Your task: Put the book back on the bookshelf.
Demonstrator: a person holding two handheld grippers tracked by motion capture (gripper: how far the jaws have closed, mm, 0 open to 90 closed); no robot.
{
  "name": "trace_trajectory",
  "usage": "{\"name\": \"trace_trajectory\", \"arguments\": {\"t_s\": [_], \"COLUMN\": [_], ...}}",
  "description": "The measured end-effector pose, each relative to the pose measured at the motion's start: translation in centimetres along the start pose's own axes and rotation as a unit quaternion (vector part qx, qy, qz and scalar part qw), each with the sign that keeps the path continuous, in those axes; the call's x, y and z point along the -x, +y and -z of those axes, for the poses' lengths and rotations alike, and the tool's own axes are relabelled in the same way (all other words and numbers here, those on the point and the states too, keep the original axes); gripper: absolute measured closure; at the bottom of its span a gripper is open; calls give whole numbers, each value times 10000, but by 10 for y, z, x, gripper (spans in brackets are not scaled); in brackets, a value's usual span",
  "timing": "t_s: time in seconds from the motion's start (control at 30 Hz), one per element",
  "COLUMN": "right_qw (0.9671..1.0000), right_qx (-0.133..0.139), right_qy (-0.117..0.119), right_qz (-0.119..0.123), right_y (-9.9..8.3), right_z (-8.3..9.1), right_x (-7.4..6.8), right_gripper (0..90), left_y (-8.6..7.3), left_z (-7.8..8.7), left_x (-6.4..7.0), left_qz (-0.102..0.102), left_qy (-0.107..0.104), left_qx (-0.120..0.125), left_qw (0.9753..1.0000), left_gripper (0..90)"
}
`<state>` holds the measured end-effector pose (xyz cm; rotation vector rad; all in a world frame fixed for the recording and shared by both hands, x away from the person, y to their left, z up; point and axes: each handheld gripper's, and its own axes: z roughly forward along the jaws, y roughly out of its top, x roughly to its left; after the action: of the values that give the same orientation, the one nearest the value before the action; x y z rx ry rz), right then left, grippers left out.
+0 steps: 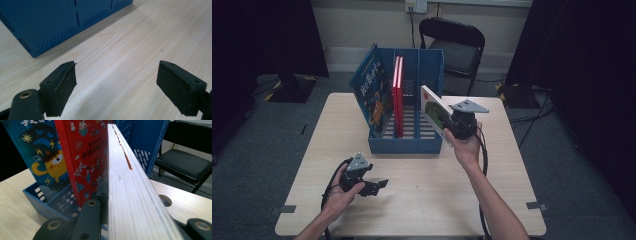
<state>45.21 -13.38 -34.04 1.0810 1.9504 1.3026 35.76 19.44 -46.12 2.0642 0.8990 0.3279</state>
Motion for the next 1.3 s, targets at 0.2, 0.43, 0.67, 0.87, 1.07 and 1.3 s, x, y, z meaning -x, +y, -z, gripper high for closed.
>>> {"name": "trace_trajectory", "arguments": {"t_s": [0.2, 0.43, 0.67, 0.87, 1.07, 1.3], "right_qw": [9997, 9989, 9978, 9964, 9952, 9943], "right_qx": [-44, -97, -120, -169, -233, -277], "right_qy": [-214, -440, -610, -736, -820, -890], "right_qz": [-71, -116, -216, -373, -482, -522], "right_y": [5, 13, 17, 15, 9, 4], "right_z": [-14, -32, -46, -63, -75, -86], "right_x": [0, -4, -6, -7, -8, -9], "right_gripper": [768, 768, 768, 768, 768, 768], "left_y": [0, 0, -1, -1, -1, -1], "left_z": [0, 0, 0, 0, 0, 0], "left_x": [0, -1, -1, -2, -2, -2], "left_qz": [-2, 51, 58, 48, 80, 106], "left_qy": [1, -12, 9, 13, 11, 13], "left_qx": [14, -30, -19, -20, -28, -41], "left_qw": [10000, 10000, 10000, 10000, 10000, 9999], "left_gripper": [159, 159, 159, 159, 159, 159]}}
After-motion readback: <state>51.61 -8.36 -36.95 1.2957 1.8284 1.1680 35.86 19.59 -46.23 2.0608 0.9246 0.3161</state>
